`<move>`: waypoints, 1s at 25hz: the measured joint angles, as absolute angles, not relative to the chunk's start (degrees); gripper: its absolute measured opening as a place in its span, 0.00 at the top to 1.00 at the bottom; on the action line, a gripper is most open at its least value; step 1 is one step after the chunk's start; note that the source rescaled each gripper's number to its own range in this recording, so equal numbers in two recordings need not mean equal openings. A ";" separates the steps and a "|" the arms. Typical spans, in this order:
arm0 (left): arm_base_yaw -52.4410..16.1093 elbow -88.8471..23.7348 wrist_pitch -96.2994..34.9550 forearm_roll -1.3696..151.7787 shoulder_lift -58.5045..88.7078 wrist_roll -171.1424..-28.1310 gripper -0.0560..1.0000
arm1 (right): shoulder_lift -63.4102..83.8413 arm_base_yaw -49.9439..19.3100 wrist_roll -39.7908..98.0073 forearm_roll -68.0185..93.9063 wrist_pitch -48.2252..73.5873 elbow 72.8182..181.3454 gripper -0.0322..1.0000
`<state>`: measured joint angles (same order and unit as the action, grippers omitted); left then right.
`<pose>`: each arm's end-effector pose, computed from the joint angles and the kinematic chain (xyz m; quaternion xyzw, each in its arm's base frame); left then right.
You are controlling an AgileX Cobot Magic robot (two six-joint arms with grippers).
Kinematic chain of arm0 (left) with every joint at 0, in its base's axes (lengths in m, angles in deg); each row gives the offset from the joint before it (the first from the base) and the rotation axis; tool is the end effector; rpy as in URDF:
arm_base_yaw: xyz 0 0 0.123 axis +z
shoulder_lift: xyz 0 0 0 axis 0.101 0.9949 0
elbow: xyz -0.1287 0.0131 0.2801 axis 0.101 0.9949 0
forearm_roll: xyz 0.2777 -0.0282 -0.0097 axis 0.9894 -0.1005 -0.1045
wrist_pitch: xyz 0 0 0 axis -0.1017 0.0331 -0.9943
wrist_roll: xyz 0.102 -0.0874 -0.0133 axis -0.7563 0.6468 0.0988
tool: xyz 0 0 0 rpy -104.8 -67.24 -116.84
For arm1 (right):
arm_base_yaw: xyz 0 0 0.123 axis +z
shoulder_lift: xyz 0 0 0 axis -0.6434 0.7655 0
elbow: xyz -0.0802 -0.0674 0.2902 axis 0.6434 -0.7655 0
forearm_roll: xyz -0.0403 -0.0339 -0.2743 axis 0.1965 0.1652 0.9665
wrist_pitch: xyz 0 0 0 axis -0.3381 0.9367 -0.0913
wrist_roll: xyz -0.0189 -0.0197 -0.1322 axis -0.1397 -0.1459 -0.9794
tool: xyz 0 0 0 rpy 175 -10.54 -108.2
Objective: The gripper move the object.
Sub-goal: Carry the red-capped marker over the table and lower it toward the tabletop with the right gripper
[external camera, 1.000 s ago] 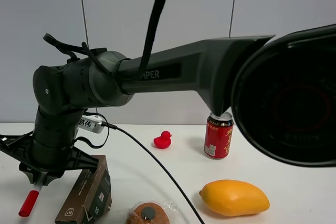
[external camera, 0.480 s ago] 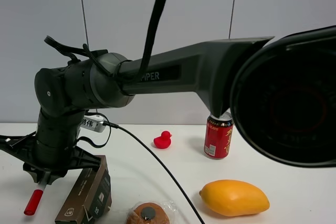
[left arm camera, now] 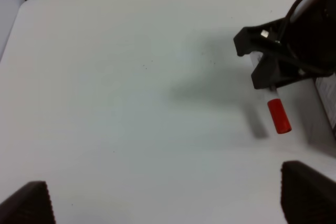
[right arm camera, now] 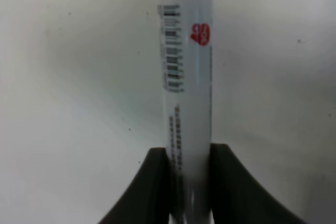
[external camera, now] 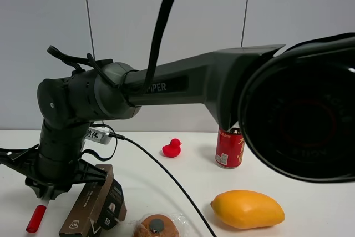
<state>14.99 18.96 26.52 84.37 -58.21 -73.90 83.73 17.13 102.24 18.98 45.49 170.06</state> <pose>0.0362 -0.0032 0.2669 -0.0050 0.8557 0.0412 0.5158 0.3302 0.5174 0.0712 -0.0494 0.9657 0.2131 0.1396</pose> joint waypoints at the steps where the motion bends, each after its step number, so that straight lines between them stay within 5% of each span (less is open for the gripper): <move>1: 14.99 18.96 26.52 84.37 -58.21 -73.90 0.00 | 83.72 17.13 102.24 18.96 45.46 170.13 0.97; 15: 14.99 18.96 26.52 84.37 -58.21 -73.90 0.00 | 84.20 17.01 101.40 18.13 44.86 170.55 0.97; 25: 14.99 18.96 26.52 84.37 -58.21 -73.90 0.00 | 84.20 16.94 97.40 17.04 45.28 170.55 0.75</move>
<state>14.99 18.96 26.52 84.37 -58.21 -73.90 84.20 16.94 97.40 17.04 45.28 170.55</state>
